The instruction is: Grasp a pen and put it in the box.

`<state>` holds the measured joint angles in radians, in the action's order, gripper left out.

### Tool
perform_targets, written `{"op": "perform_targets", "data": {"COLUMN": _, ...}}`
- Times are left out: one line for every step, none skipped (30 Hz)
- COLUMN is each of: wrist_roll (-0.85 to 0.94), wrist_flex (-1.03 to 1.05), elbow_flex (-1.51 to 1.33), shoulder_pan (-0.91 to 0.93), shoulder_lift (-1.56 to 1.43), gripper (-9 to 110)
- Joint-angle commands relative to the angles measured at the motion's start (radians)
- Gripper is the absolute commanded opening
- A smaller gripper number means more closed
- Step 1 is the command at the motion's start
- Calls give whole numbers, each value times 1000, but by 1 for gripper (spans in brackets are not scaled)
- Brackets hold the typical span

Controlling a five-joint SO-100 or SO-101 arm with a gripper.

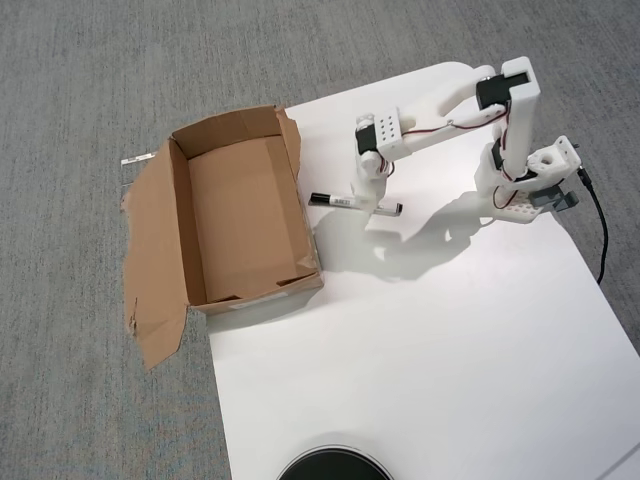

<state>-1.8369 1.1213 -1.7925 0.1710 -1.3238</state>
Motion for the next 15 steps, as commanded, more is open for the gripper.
{"op": "perform_targets", "data": {"wrist_roll": -2, "wrist_flex": 3, "elbow_flex": -2, "shoulder_pan": -10, "shoulder_lift": 3, "gripper": 0}}
{"op": "perform_targets", "data": {"wrist_roll": 2, "wrist_flex": 3, "elbow_flex": -2, "shoulder_pan": -10, "shoulder_lift": 3, "gripper": 0}}
{"op": "perform_targets", "data": {"wrist_roll": 4, "wrist_flex": 3, "elbow_flex": -2, "shoulder_pan": -10, "shoulder_lift": 3, "gripper": 0}}
{"op": "perform_targets", "data": {"wrist_roll": 4, "wrist_flex": 5, "elbow_flex": -2, "shoulder_pan": -10, "shoulder_lift": -2, "gripper": 0}}
{"op": "perform_targets", "data": {"wrist_roll": 4, "wrist_flex": 6, "elbow_flex": -4, "shoulder_pan": -10, "shoulder_lift": -8, "gripper": 0}}
{"op": "perform_targets", "data": {"wrist_roll": 4, "wrist_flex": 6, "elbow_flex": -4, "shoulder_pan": -10, "shoulder_lift": -12, "gripper": 0}}
{"op": "perform_targets", "data": {"wrist_roll": 4, "wrist_flex": 6, "elbow_flex": -2, "shoulder_pan": -10, "shoulder_lift": -15, "gripper": 0}}
{"op": "perform_targets", "data": {"wrist_roll": 2, "wrist_flex": 6, "elbow_flex": 5, "shoulder_pan": -10, "shoulder_lift": -18, "gripper": 0}}
{"op": "perform_targets", "data": {"wrist_roll": -1, "wrist_flex": 6, "elbow_flex": 10, "shoulder_pan": -10, "shoulder_lift": -29, "gripper": 0}}
{"op": "perform_targets", "data": {"wrist_roll": -5, "wrist_flex": 6, "elbow_flex": 12, "shoulder_pan": -10, "shoulder_lift": -54, "gripper": 0}}
{"op": "perform_targets", "data": {"wrist_roll": -5, "wrist_flex": 6, "elbow_flex": 12, "shoulder_pan": -10, "shoulder_lift": -89, "gripper": 0}}
{"op": "perform_targets", "data": {"wrist_roll": -5, "wrist_flex": 6, "elbow_flex": 4, "shoulder_pan": -10, "shoulder_lift": -124, "gripper": 0}}
{"op": "perform_targets", "data": {"wrist_roll": -5, "wrist_flex": 6, "elbow_flex": -2, "shoulder_pan": -10, "shoulder_lift": -156, "gripper": 0}}
{"op": "perform_targets", "data": {"wrist_roll": -5, "wrist_flex": 6, "elbow_flex": -4, "shoulder_pan": -10, "shoulder_lift": -184, "gripper": 0}}
{"op": "perform_targets", "data": {"wrist_roll": -5, "wrist_flex": 6, "elbow_flex": -4, "shoulder_pan": -7, "shoulder_lift": -210, "gripper": 0}}
